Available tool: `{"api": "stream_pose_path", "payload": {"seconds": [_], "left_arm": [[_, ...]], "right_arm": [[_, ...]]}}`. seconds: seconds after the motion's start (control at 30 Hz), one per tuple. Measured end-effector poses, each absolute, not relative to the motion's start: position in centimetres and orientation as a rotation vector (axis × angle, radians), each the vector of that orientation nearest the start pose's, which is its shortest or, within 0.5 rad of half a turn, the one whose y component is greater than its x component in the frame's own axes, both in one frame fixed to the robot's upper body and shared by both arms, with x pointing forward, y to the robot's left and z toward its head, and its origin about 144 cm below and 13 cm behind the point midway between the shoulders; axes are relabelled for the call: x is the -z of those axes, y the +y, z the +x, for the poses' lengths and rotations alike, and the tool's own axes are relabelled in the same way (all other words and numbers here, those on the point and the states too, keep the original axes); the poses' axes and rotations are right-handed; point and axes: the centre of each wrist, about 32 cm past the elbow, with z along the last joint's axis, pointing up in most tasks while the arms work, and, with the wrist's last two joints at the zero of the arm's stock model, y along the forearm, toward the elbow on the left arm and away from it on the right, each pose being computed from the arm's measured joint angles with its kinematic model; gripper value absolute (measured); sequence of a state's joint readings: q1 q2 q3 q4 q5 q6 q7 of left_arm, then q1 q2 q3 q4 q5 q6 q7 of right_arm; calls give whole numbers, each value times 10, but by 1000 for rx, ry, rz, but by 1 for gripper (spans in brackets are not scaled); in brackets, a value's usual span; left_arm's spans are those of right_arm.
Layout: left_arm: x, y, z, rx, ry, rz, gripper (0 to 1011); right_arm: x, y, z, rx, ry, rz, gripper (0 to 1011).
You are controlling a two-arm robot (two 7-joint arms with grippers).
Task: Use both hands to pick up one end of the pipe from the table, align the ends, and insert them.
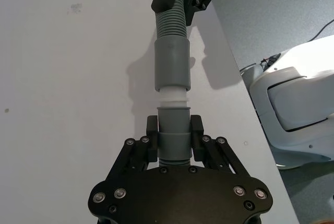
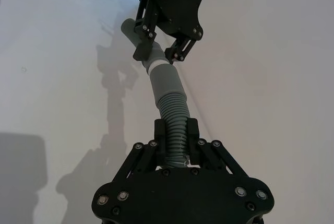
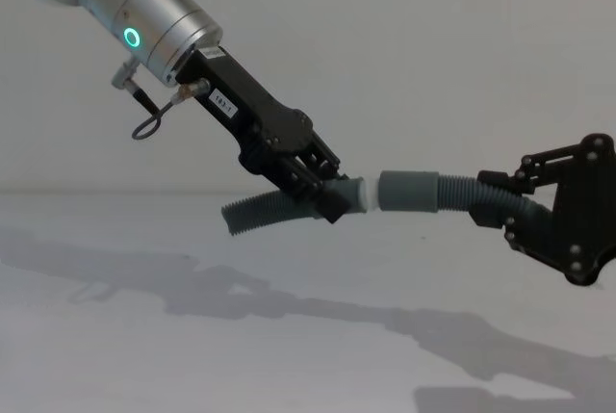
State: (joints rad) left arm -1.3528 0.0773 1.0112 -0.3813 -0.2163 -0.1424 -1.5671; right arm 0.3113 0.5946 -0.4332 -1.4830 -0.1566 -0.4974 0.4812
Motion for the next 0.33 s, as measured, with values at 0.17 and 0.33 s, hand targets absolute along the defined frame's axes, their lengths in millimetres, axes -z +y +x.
{"api": "stream_pose_path", "payload": {"seconds": [0.17,0.33], "left_arm": [[-1376,171,726,289,-220,753,327],[-1376,171,726,289,-220,753,325]], "right_arm": [[-1204,-294,517,522,-869,-323,213],[-1204,-294,517,522,-869,-323,213]]}}
